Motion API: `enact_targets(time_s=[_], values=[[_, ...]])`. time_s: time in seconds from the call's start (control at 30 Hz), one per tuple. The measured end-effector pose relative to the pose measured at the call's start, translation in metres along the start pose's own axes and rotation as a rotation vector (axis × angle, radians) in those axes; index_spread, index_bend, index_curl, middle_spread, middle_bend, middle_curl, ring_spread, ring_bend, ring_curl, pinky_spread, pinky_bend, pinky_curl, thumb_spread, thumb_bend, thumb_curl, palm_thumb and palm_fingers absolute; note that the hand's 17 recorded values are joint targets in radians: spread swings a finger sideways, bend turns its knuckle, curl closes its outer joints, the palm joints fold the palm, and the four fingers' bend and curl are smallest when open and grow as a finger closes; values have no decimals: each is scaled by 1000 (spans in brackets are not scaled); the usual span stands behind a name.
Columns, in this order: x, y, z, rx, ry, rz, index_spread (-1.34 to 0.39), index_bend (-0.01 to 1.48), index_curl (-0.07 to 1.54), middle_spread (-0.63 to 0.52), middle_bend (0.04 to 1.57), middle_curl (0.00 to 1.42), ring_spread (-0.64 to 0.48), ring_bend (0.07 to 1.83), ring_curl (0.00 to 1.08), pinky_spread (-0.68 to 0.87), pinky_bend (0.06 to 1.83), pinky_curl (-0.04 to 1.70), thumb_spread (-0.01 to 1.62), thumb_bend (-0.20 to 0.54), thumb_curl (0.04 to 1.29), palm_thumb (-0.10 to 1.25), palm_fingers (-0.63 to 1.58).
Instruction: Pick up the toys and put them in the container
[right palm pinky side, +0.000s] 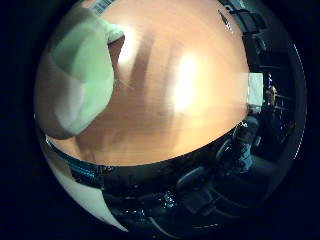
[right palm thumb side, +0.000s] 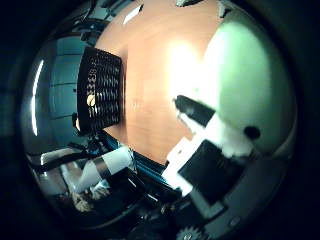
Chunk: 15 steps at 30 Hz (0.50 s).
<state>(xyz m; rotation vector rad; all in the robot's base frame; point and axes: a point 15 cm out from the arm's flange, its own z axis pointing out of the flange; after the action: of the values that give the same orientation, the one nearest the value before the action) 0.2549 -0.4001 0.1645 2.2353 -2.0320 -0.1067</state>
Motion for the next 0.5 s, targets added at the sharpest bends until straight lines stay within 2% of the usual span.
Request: enact_targets(time_s=[0.03,0.07,0.1,0.17,0.2,0.3,0.37,0.5], values=[[-3,1,3,-15,2,-5,-433,177,265,-262,453,424,-260,680,352,6,452,310,1032,-12,347,770,970],[-5,1,4,-24,4,-11,-445,225,297,-281,548,468,-282,748,387,-145,558,343,1025,-11,357,796,1209],[-7,-1,3,-32,12,-19,-447,291,343,-288,634,511,-291,821,429,-251,644,382,1018,-12,365,815,1306],[-10,-4,0,-35,22,-26,-434,503,456,-270,834,597,-284,947,489,-353,806,457,993,-12,392,872,1366],[-10,-5,-2,-33,25,-28,-430,567,487,-263,876,615,-282,985,505,-350,854,478,984,-6,403,897,1392],[-14,-6,-15,-20,48,-35,-387,784,623,-227,1066,697,-258,1174,582,-330,1046,587,936,-6,459,974,1282],[-14,-6,-29,-7,71,-36,-361,880,690,-211,1155,741,-246,1258,621,-299,1152,653,895,-10,506,1011,1211],[-17,-6,-68,31,122,-33,-322,989,777,-194,1248,801,-237,1338,673,-256,1252,747,807,-15,594,1043,1102]])
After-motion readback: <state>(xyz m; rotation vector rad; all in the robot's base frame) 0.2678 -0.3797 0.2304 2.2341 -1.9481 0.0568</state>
